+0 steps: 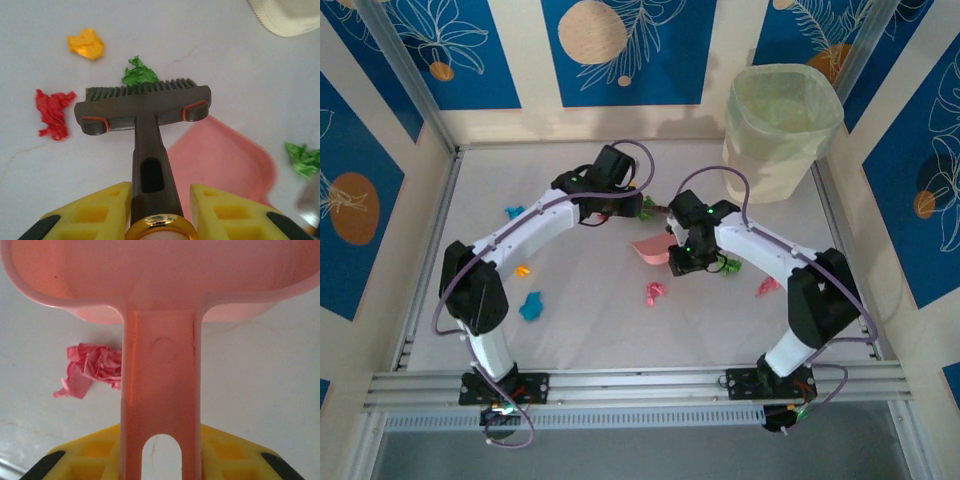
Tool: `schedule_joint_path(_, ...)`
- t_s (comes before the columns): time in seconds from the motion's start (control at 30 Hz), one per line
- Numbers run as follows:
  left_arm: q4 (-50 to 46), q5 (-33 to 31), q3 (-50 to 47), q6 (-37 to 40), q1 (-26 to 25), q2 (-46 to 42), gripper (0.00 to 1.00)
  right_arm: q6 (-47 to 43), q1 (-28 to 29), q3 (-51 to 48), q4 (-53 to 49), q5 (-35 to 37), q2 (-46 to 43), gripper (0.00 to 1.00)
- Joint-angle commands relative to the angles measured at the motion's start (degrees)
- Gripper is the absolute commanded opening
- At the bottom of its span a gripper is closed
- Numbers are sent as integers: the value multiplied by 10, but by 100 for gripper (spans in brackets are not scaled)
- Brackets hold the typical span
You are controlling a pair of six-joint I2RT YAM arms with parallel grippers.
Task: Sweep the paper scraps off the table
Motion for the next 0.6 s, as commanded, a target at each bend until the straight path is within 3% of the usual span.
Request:
schedule_joint_path(0.0, -29, 68, 41, -26, 2, -6, 0, -18, 0, 6, 24, 26, 13, 0)
schedule_joint_path(0.33, -76, 163, 66, -38, 23, -15, 0, -23, -39, -47, 97, 25, 17, 0)
schedule_joint_path(0.57, -62, 150, 56, -58, 43, -50, 0, -15, -20, -58, 122, 56, 36, 0)
